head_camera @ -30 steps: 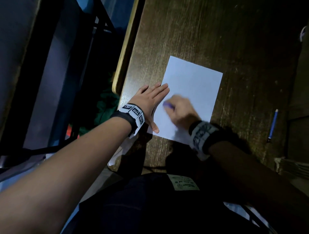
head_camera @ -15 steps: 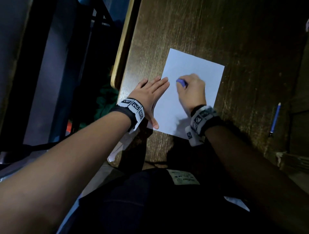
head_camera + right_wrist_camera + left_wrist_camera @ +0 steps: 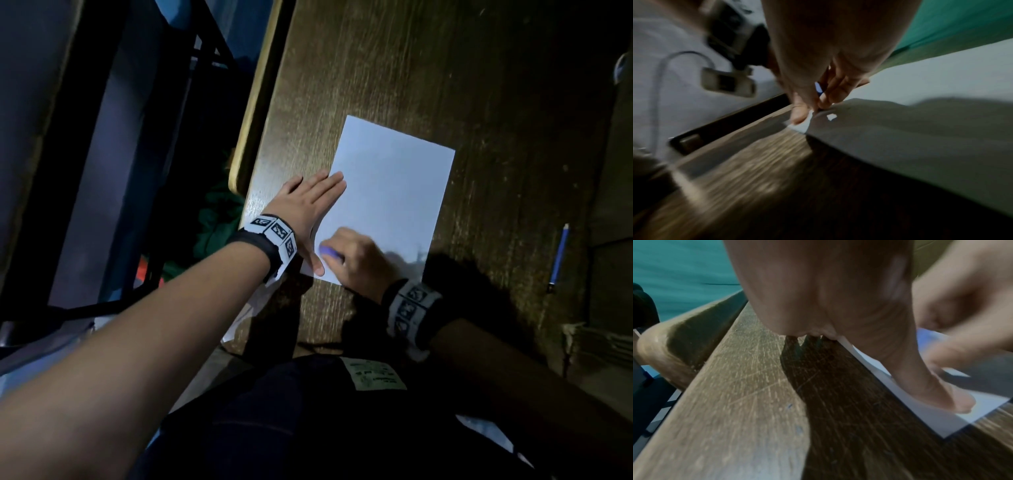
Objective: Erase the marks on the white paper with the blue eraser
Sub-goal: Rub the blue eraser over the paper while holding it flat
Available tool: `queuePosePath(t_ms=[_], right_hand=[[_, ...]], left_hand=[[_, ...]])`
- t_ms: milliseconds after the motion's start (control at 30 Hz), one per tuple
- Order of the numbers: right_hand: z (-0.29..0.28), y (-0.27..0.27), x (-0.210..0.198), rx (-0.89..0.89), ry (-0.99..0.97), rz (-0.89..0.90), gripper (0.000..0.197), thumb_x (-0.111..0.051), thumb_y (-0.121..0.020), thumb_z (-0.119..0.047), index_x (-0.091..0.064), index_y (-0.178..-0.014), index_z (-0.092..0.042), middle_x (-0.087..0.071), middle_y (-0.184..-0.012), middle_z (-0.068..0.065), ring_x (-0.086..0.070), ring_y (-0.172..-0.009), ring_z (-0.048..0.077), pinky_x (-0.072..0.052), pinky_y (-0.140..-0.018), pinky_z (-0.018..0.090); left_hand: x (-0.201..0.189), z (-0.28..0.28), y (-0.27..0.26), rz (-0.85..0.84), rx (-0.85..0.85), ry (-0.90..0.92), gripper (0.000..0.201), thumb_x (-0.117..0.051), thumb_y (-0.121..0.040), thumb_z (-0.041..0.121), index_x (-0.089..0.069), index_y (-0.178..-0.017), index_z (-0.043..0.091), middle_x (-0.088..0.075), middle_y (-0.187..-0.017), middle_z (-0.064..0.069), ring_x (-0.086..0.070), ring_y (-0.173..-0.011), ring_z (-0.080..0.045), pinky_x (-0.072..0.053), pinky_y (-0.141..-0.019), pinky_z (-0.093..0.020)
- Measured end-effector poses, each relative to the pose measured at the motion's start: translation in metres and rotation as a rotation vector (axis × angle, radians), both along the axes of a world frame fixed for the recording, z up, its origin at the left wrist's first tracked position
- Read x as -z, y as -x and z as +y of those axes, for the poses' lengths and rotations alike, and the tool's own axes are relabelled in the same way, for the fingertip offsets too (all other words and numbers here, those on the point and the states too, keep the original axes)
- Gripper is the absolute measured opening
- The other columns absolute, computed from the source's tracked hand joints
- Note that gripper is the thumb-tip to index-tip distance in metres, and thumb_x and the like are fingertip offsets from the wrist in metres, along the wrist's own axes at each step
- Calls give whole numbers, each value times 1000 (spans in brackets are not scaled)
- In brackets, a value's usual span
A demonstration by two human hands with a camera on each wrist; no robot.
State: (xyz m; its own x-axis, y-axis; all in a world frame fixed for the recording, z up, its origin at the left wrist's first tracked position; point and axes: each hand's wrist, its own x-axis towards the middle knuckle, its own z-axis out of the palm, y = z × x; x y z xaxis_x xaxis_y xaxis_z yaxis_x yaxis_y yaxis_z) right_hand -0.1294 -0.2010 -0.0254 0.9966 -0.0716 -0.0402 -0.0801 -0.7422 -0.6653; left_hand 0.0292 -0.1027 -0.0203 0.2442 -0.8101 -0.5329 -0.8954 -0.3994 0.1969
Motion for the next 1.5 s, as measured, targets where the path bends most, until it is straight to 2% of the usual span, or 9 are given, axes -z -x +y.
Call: queuePosePath(t_ms=[67, 233, 400, 600, 800, 1000, 1200, 1400, 1500], right_hand=[[-15, -9, -3, -67, -15, 63, 11, -63, -89, -6, -68, -80, -3, -56, -74, 13, -55, -69, 29, -44, -68, 35], [-64, -45, 4, 491, 109, 27, 16, -58, -93, -16, -71, -89, -7, -62, -85, 11, -59, -80, 25, -46, -78, 31], [-10, 7, -3, -73, 29, 70, 11, -65, -85, -5, -68, -75, -4, -57, -72, 12, -57, -65, 32, -50, -61, 40], [-64, -31, 4, 414, 102, -17, 15, -60, -92, -17, -70, -88, -7, -63, -83, 11, -59, -78, 25, -48, -77, 33], [-4, 8, 0, -93, 30, 4, 6, -70, -82, 2, -69, -78, -2, -58, -71, 14, -57, -65, 32, -47, -62, 37], [-52, -35, 11, 481, 95, -6, 13, -60, -93, -14, -70, -87, -8, -60, -82, 11, -55, -78, 23, -40, -73, 25], [-11, 12, 2, 69, 8, 109, 15, -59, -84, -12, -68, -73, -7, -59, -72, 10, -59, -69, 30, -45, -66, 36], [-66, -30, 11, 496, 26, 23, 12, -62, -90, -17, -71, -86, -11, -63, -82, 7, -56, -78, 17, -41, -75, 20], [-36, -12, 9, 353, 42, -39, 8, -66, -86, -6, -70, -79, -5, -61, -75, 11, -57, -71, 26, -45, -69, 31]], left_hand=[[0, 0, 0, 4, 1, -6, 168, -80, -37, 86, 10, -162, 20, 15, -170, 6, 16, -155, -15, 5, -124, -44], [1, 1, 0, 25, 4, -1, 170, -78, -35, 88, 10, -162, 19, 16, -170, 6, 16, -155, -14, 5, -124, -43], [1, 0, -1, 9, -5, -7, 169, -80, -36, 87, 12, -162, 21, 17, -169, 7, 18, -155, -14, 7, -124, -43], [0, 0, 0, 24, 3, -9, 168, -81, -37, 85, 11, -162, 20, 16, -169, 6, 17, -155, -14, 6, -124, -43], [3, 1, -1, 2, -3, 4, 169, -79, -35, 88, 10, -163, 21, 15, -170, 6, 16, -155, -14, 6, -124, -43], [0, 0, 0, 25, 4, -15, 169, -81, -36, 86, 12, -162, 21, 17, -169, 6, 17, -155, -15, 7, -124, -43], [2, -3, -1, -5, 7, -28, 171, -80, -36, 86, 15, -161, 21, 20, -169, 6, 18, -155, -16, 5, -125, -44], [3, -3, 1, -16, 12, -26, 172, -81, -35, 86, 14, -161, 19, 20, -169, 4, 16, -155, -16, 3, -126, -45], [4, -2, 0, -23, 10, -8, 172, -80, -34, 87, 12, -162, 18, 17, -169, 3, 14, -156, -16, 2, -126, -43]])
